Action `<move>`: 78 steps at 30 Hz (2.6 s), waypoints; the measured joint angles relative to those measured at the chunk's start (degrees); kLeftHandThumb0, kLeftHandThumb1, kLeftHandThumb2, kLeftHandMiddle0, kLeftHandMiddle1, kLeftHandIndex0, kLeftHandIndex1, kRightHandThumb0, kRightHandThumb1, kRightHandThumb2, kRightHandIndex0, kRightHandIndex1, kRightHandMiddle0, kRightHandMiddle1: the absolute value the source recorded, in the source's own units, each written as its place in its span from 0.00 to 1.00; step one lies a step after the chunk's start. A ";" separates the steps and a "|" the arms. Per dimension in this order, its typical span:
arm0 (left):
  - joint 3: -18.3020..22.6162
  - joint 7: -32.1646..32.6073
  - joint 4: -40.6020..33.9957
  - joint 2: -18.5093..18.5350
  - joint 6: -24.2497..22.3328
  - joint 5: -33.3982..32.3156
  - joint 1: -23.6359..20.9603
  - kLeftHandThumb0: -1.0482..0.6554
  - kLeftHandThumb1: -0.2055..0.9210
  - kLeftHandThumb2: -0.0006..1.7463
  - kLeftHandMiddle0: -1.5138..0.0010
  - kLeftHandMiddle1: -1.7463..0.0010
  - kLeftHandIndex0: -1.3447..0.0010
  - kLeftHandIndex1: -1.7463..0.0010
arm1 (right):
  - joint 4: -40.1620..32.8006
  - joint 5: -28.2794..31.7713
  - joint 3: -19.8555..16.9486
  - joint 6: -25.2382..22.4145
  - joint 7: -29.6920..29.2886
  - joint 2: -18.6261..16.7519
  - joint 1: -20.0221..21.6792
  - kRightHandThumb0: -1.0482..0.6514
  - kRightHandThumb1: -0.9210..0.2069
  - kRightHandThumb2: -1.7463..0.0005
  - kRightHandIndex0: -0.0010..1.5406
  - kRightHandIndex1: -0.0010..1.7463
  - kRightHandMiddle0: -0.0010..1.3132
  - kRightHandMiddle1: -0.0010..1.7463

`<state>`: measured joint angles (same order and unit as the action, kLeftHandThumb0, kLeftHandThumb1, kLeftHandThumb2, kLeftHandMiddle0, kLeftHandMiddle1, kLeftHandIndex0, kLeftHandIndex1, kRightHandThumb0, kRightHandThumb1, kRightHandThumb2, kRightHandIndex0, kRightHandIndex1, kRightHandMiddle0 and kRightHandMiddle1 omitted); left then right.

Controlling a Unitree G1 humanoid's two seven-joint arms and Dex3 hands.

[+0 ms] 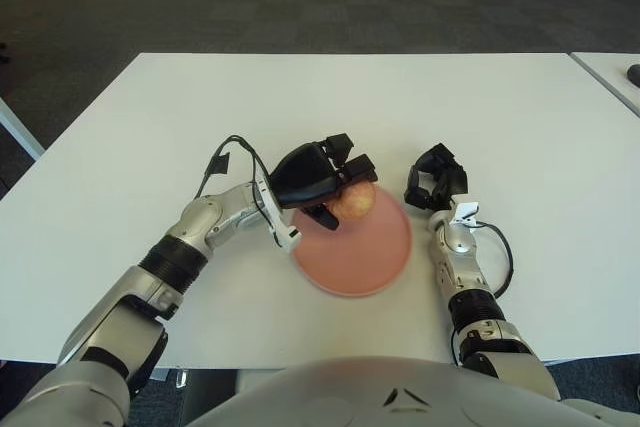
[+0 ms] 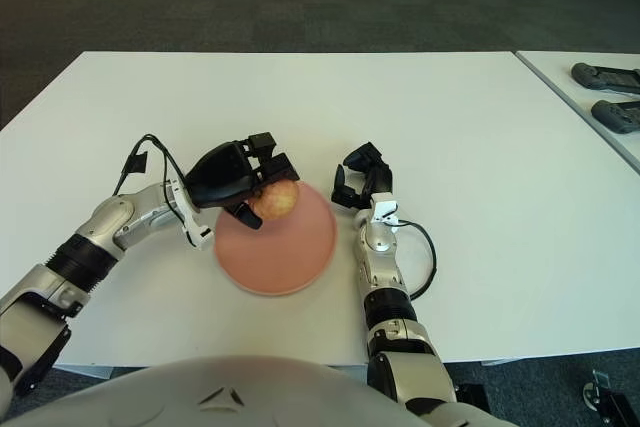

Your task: Put the apple into the plate.

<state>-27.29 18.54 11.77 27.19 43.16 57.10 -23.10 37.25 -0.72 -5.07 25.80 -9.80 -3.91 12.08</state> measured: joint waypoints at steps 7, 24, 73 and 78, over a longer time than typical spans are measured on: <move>0.17 1.12 0.16 -0.52 1.59 -0.93 -0.12 0.40 0.99 0.31 0.65 0.00 0.84 0.00 | -2.14 -0.12 0.29 -0.95 -0.02 -0.59 -1.18 0.34 0.55 0.24 0.75 1.00 0.47 1.00; 5.42 2.19 -0.42 -1.95 3.56 -7.37 -1.95 0.39 0.82 0.46 0.60 0.00 0.76 0.00 | -3.77 -0.02 0.11 -3.29 1.26 -1.04 -1.60 0.34 0.54 0.25 0.76 1.00 0.46 1.00; 3.98 -40.27 -12.56 5.26 -7.10 -19.07 -1.50 0.00 1.00 0.24 1.00 1.00 1.00 1.00 | 0.62 -0.80 -0.44 -0.07 1.09 -0.35 0.28 0.30 0.66 0.15 0.81 1.00 0.55 1.00; 4.03 -42.30 -13.69 5.42 -8.00 -19.55 -1.51 0.00 1.00 0.22 1.00 1.00 1.00 1.00 | 1.49 -0.88 -0.34 0.16 0.40 -0.09 0.67 0.30 0.69 0.13 0.81 1.00 0.57 1.00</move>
<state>-23.26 -23.76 -1.91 32.61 35.16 37.54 -24.61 38.74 -1.61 -5.41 25.95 -9.40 -4.00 12.75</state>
